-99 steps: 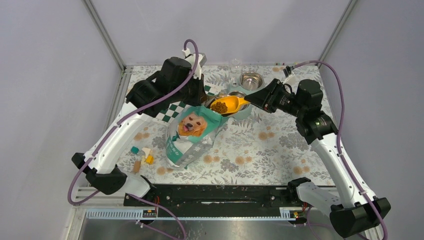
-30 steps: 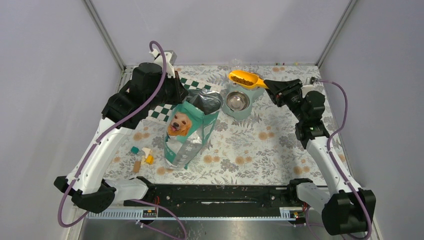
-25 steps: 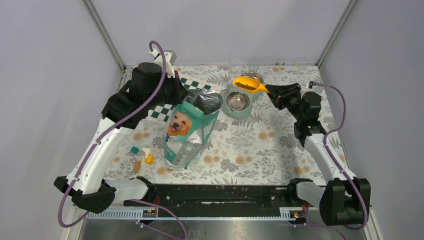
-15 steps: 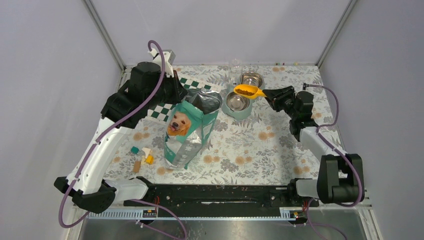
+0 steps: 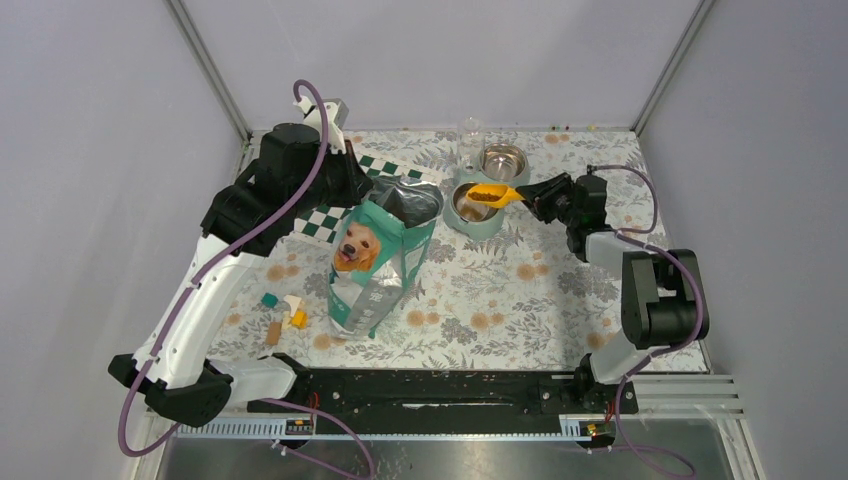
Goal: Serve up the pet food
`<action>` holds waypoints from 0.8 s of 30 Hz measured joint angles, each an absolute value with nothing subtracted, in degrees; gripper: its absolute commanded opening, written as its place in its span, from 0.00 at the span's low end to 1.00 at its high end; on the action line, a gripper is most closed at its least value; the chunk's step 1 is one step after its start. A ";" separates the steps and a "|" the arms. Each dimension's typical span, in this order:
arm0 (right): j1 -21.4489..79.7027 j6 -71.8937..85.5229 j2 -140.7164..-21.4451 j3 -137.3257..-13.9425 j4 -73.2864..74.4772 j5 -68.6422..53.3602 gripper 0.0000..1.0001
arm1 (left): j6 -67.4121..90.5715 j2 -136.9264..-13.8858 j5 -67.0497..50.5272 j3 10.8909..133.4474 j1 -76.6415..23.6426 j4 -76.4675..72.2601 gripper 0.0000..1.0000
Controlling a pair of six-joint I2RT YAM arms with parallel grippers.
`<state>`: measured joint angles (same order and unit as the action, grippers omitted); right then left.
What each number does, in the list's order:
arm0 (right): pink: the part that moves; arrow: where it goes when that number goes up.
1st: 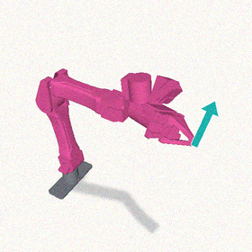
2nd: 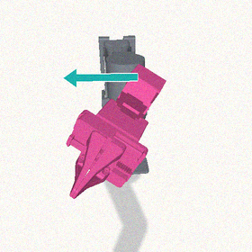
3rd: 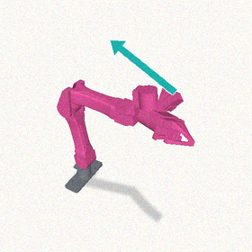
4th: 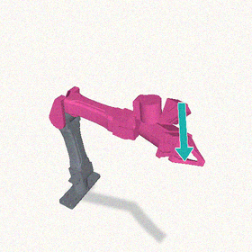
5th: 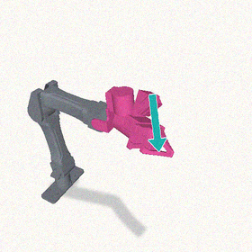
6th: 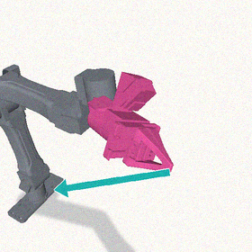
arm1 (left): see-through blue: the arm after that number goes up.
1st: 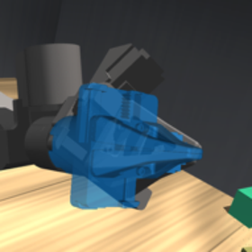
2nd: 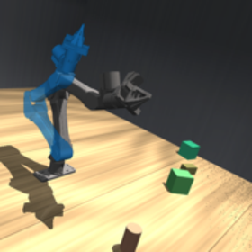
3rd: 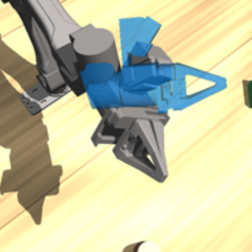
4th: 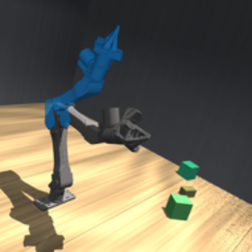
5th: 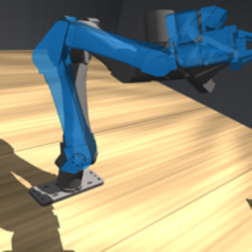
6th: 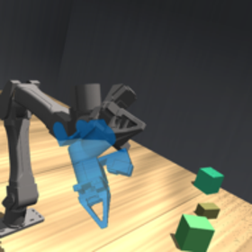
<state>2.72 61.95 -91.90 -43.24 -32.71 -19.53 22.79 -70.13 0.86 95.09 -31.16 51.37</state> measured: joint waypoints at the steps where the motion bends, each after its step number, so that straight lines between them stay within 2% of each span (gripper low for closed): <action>1: 2.94 61.43 -92.84 -44.01 -32.82 -19.46 0.00 | 22.81 -70.13 0.89 95.09 -31.11 51.37 0.00; 10: 7.42 56.27 -96.27 -49.91 -27.90 -15.22 0.00 | 22.81 -70.13 1.04 95.09 -30.83 51.42 0.00; 18: 11.57 45.69 -96.12 -60.47 -11.60 -6.81 0.00 | 22.79 -70.11 1.56 95.00 -30.50 51.42 0.00; 24: 14.81 39.92 -96.12 -65.45 -4.60 -3.66 0.00 | 22.81 -70.04 1.61 94.76 -30.30 51.31 0.00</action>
<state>14.81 39.92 -96.12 -65.45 -4.60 -3.66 22.81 -70.04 1.61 94.76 -30.30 51.31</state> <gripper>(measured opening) 0.350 0.010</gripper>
